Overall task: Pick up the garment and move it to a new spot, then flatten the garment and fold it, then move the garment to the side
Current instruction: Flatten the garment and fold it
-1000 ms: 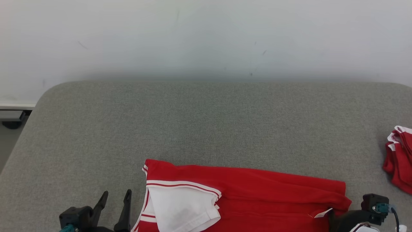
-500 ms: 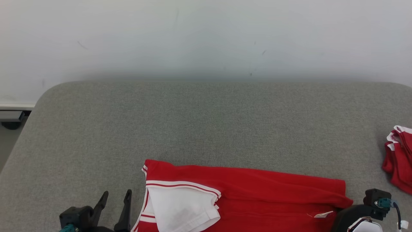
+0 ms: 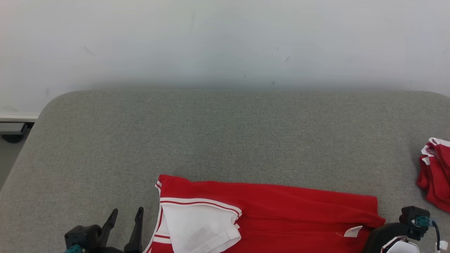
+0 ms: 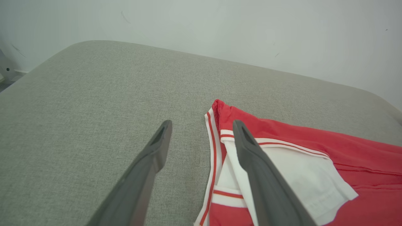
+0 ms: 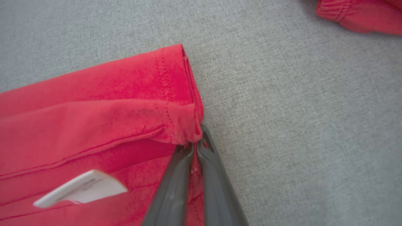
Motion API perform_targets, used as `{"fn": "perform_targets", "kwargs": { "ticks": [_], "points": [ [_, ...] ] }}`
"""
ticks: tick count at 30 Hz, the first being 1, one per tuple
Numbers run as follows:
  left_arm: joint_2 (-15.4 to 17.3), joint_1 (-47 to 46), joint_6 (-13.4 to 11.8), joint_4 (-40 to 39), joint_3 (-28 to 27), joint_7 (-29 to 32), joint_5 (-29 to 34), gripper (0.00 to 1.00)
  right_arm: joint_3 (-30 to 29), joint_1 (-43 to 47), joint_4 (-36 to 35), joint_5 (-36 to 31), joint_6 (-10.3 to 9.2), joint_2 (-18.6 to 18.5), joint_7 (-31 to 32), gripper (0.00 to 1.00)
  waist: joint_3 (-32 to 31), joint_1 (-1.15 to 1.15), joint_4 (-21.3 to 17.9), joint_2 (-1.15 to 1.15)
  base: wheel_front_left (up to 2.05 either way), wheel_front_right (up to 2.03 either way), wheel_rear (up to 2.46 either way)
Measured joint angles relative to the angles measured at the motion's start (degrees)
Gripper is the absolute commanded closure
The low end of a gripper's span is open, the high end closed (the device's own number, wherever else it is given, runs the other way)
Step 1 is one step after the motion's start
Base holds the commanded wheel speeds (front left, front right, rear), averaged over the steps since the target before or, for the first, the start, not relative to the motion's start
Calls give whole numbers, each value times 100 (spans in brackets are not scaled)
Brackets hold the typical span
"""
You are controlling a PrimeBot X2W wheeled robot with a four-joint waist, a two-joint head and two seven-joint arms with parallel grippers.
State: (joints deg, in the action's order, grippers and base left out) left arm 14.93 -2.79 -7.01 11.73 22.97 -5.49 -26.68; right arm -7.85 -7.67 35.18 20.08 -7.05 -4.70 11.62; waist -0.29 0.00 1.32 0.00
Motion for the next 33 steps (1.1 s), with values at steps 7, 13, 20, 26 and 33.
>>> {"fn": "perform_targets", "kwargs": {
  "ticks": [7,13,20,26,33],
  "points": [
    [0,1,4,-2,14,23,0,0,47,7,56,11,58,-2,9,0,-2,0,-3,0,0,0,0],
    [1,4,5,-3,15,24,-1,0,69,64,-25,14,154,-78,47,0,-11,0,-8,0,0,0,0],
    [8,10,4,-7,9,24,-9,0,44,164,-457,296,477,-63,16,0,-29,0,-45,0,0,0,0],
    [12,14,4,-8,8,24,-11,0,44,431,-860,324,605,-138,101,0,-50,0,-88,0,0,0,0],
    [10,16,4,-9,9,25,-19,0,8,620,-1192,348,620,-170,249,0,-65,0,-123,0,0,0,0]
  ]
}}
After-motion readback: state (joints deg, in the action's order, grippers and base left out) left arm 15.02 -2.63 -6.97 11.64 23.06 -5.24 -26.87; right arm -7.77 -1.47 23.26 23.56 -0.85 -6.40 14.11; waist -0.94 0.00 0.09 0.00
